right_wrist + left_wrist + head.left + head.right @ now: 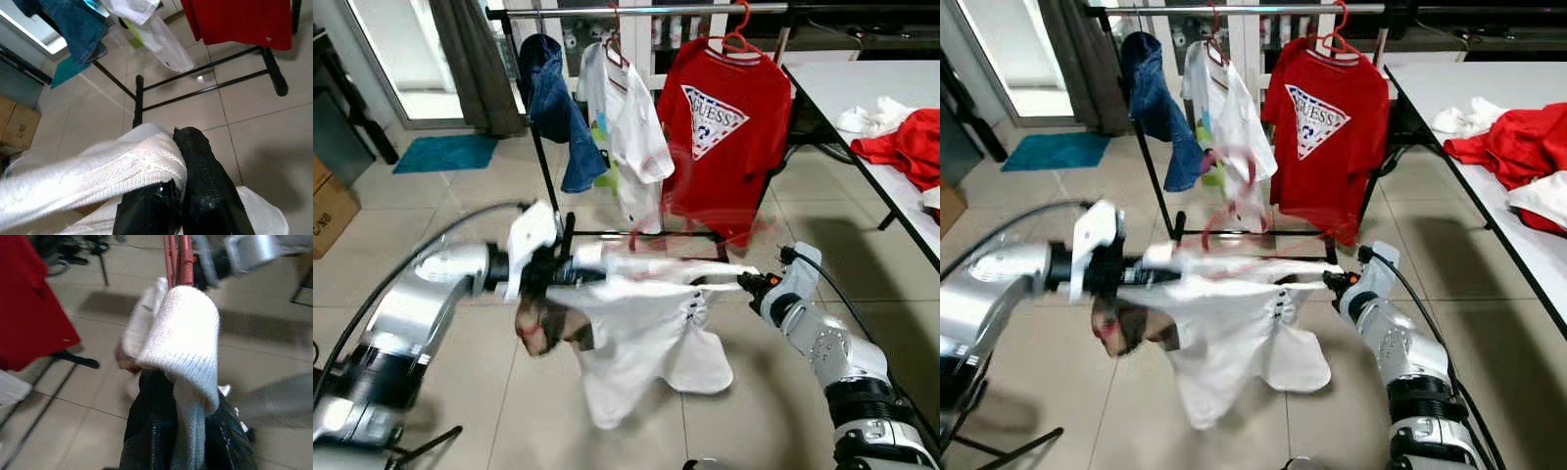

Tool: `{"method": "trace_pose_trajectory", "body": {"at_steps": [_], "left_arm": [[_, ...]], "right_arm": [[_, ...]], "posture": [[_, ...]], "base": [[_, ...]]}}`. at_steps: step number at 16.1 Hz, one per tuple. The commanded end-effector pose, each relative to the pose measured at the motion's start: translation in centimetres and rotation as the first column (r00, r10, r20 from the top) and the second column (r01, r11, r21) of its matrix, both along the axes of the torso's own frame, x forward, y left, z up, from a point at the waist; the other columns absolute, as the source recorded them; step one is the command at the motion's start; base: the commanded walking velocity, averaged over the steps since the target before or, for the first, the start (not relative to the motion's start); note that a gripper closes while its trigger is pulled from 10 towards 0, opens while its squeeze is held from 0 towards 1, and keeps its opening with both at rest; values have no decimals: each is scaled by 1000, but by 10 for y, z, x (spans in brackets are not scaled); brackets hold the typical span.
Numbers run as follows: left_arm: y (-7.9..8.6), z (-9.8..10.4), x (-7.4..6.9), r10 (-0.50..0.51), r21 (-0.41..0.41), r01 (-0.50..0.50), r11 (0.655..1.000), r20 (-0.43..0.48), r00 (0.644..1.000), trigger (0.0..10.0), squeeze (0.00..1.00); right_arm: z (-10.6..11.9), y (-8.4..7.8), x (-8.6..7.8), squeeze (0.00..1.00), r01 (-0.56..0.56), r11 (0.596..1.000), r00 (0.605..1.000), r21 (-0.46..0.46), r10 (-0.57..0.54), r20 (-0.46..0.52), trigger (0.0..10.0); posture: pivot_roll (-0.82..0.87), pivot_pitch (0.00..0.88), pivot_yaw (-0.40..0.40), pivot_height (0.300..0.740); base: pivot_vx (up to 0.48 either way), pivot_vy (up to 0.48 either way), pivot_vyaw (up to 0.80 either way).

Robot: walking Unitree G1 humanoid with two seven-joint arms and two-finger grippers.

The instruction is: Hang hanger

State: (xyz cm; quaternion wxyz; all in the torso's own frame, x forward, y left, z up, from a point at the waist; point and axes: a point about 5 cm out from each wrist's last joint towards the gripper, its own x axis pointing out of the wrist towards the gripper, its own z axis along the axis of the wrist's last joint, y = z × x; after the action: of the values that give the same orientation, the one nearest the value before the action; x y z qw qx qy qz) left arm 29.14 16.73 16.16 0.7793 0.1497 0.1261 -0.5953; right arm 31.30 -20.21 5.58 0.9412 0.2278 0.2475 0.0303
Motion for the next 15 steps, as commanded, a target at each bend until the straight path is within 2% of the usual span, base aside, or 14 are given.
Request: {"method": "trace_pose_trajectory", "body": {"at_steps": [1,4,5,9,10,12,14,15], "left_arm": [[19,6,-3,19,68,-19,997,13,1000,0,0],[36,-4,-5,60,194,-62,979,18,998,0,0],[38,-5,-7,59,203,-59,978,7,998,0,0],[42,-10,-21,-15,248,32,968,-68,998,0,0],[45,-13,-24,-28,280,53,959,-93,995,0,0],[54,-18,-21,31,357,-5,934,-65,997,0,0],[69,-21,-15,119,456,-101,884,-11,993,0,0],[72,-22,-15,140,472,-123,873,-1,990,0,0]], "right_arm": [[4,-31,0,0,149,987,989,-58,-149,2,0],[18,-50,7,0,197,977,980,-79,-195,38,0],[21,-55,8,0,208,974,978,-89,-205,45,0],[32,-73,13,0,240,962,970,-131,-233,69,0],[36,-76,15,0,246,959,969,-139,-237,76,0],[42,-82,18,0,260,955,964,-146,-248,91,0],[46,-87,20,0,265,952,962,-152,-252,100,0],[47,-89,20,0,267,951,962,-154,-254,100,0]], "posture": [[-160,0,79,740],[-159,0,85,740],[-159,0,85,740],[-155,0,86,740],[-156,0,86,740],[-156,0,87,740],[-156,0,88,740],[-155,0,87,740]], "base": [[0,0,0],[0,0,0],[0,0,0],[0,0,0],[0,0,0],[0,0,0],[0,0,0],[0,0,0]]}}
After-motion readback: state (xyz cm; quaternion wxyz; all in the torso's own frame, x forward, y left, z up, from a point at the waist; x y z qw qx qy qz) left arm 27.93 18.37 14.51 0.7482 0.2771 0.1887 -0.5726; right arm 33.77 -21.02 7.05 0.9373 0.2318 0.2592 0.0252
